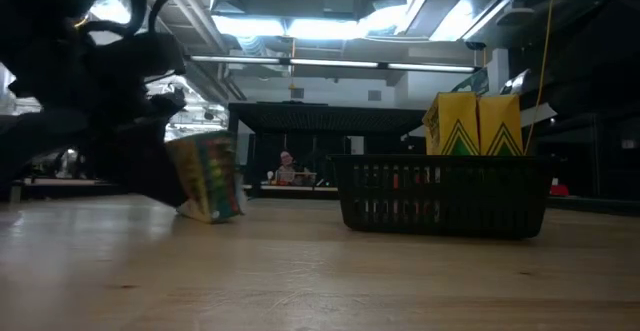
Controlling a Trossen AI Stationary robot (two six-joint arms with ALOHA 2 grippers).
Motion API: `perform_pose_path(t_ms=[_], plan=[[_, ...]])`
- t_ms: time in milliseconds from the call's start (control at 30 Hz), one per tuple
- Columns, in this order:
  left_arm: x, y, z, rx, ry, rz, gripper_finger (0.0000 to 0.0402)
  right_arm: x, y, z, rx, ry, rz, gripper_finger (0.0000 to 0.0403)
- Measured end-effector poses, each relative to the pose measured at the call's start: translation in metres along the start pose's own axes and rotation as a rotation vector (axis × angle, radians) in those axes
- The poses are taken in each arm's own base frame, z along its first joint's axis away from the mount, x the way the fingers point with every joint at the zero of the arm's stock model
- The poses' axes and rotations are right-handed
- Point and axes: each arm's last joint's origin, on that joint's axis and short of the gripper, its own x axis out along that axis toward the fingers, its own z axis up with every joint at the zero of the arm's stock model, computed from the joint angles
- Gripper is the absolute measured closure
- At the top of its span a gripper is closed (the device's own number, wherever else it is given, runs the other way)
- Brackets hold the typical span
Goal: Pick & Place Office Desk Supplies
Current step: Put the crayon box into the black bin
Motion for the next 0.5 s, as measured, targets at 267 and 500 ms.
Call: perform_pose_path(t_ms=[267, 500], plan=[[-0.002, -0.002, 0.013, 0.021, -0.028, -0.007, 0.0398, 0.000, 0.000, 0.000, 0.000, 0.000, 0.000, 0.0271], [-0.003, -0.003, 0.012, 0.014, -0.025, -0.026, 0.0398, 0.000, 0.000, 0.000, 0.000, 0.008, 0.001, 0.0271]])
